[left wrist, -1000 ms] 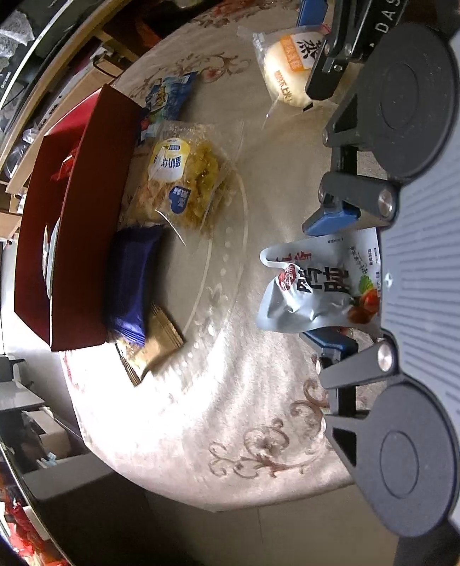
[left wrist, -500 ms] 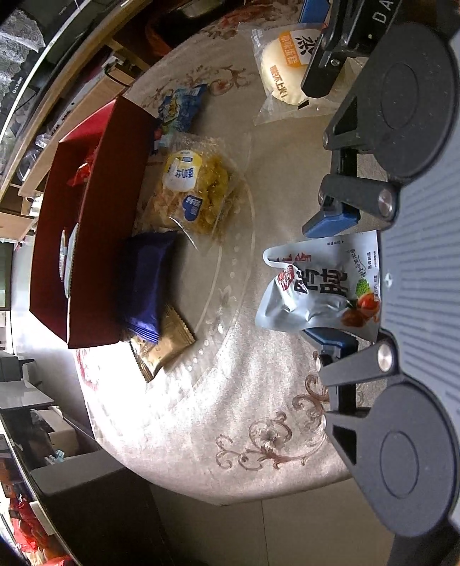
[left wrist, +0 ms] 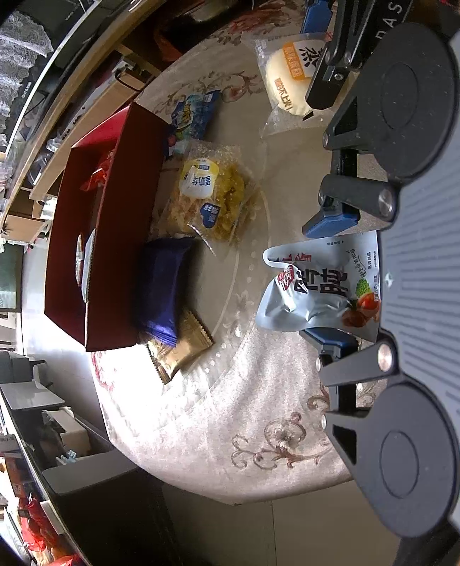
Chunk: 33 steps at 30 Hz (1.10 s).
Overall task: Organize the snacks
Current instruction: 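Carry the duck-neck pouch with left tool while right tool carries the bun over the box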
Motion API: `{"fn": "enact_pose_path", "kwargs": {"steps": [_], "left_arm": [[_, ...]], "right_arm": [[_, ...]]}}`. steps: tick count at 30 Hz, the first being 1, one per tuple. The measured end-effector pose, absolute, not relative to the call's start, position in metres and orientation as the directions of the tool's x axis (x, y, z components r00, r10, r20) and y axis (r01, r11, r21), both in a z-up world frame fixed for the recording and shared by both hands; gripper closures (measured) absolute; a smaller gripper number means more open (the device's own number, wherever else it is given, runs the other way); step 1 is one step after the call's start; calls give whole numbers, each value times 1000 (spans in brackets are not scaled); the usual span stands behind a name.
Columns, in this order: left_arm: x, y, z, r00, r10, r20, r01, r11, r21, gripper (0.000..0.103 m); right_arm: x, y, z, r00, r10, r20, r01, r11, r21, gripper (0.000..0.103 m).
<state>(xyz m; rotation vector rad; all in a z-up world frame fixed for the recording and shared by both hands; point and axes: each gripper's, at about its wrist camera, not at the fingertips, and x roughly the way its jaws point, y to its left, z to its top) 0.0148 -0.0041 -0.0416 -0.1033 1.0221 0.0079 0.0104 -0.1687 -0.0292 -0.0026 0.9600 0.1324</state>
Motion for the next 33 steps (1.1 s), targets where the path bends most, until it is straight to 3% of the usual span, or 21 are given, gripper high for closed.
{"fn": "enact_pose_path", "kwargs": {"steps": [33], "left_arm": [[41, -13, -7, 608, -58, -792, -45, 993, -107, 49]], "right_arm": [[28, -167, 2, 664, 134, -736, -112, 991, 79, 35]]}}
